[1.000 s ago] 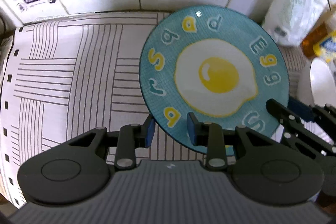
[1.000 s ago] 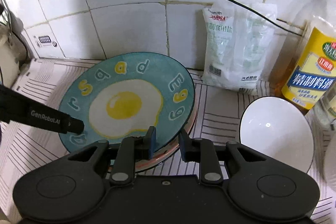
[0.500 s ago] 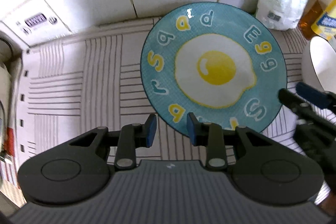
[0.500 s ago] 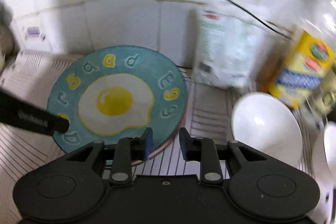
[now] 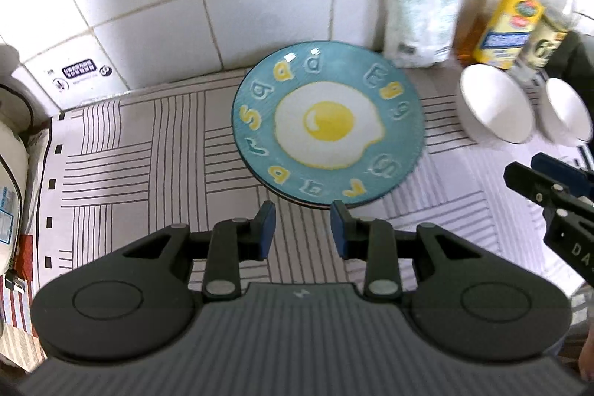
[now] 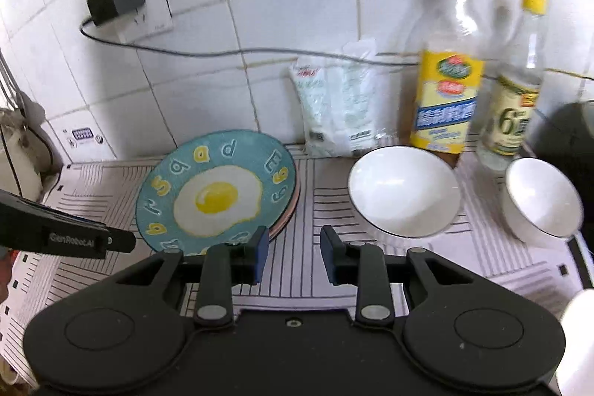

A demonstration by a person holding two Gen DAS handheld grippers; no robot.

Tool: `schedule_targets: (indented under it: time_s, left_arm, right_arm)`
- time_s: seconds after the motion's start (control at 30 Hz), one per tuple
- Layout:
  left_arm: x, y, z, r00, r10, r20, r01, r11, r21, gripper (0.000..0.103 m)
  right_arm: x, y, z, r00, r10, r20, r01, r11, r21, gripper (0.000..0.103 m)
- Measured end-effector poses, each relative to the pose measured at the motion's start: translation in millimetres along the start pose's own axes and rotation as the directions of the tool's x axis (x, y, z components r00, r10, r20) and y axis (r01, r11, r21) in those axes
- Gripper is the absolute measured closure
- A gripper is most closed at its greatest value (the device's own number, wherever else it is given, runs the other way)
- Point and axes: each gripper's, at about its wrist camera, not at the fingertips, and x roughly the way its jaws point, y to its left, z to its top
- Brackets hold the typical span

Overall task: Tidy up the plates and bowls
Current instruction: 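Move the right gripper to the white bowl beside the stove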

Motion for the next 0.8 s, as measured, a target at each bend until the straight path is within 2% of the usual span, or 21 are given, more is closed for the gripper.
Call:
schedule_targets:
  time_s: [0.17, 0.4, 0.6, 0.8]
  left_arm:
    - [-27, -13, -12, 0.999, -0.037, 0.025, 0.037, 0.999, 0.03, 0.068]
    - [-55, -46, -24, 0.996, -0.059, 0.061, 0.057, 0.998, 0.034, 0.06]
    - [-70, -97, -32, 0.994, -0.07, 0.083, 0.066, 0.997, 0.047, 0.045]
    - [-72, -157, -42, 0.99, -0.109, 0.088, 0.104, 0.993, 0.064, 0.031]
  right_arm:
    - [-39, -5, -10, 0.997, -0.046, 0.054, 0.044, 0.999, 0.03, 0.057]
    - [-77, -29, -20, 0.992, -0.06, 0.111, 0.054, 0.997, 0.055, 0.057]
    - [-99, -67, -30, 0.988, -0.055, 0.143, 0.051, 0.998, 0.03, 0.053]
    - [-125, -122, -53, 0.987, -0.071, 0.143, 0.072, 0.997, -0.003, 0.037]
